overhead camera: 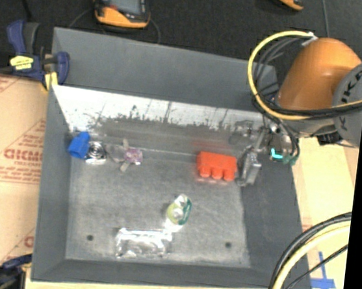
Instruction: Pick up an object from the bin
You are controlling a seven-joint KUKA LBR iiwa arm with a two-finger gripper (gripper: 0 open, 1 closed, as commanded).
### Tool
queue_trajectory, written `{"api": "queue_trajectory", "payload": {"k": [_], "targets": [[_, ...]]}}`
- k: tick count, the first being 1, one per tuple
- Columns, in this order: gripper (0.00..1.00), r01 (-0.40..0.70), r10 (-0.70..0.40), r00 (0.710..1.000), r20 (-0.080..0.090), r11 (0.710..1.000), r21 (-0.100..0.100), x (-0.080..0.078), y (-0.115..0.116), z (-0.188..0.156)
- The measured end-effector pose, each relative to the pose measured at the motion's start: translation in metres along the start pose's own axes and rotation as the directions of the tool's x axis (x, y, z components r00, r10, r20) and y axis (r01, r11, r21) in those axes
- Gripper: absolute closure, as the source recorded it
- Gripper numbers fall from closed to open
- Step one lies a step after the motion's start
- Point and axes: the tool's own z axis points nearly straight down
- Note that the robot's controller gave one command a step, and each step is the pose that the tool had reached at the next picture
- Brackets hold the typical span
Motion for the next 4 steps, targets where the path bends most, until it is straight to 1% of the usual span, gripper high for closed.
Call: {"api": "queue_trajectory", "payload": {"k": [1,2,3,4], "targets": [[0.00,0.321,-0.321,0.947,0.002,0.947,-0.001,-0.012,0.010,0.081],[0.00,0.263,-0.263,0.965,0.018,0.965,0.002,-0.015,-0.001,0.115],[1.00,0.265,-0.265,0.964,0.016,0.964,0.004,-0.015,-0.001,0.114],[1.00,0.170,-0.170,0.985,0.017,0.985,0.002,-0.001,0.026,-0.022]]}}
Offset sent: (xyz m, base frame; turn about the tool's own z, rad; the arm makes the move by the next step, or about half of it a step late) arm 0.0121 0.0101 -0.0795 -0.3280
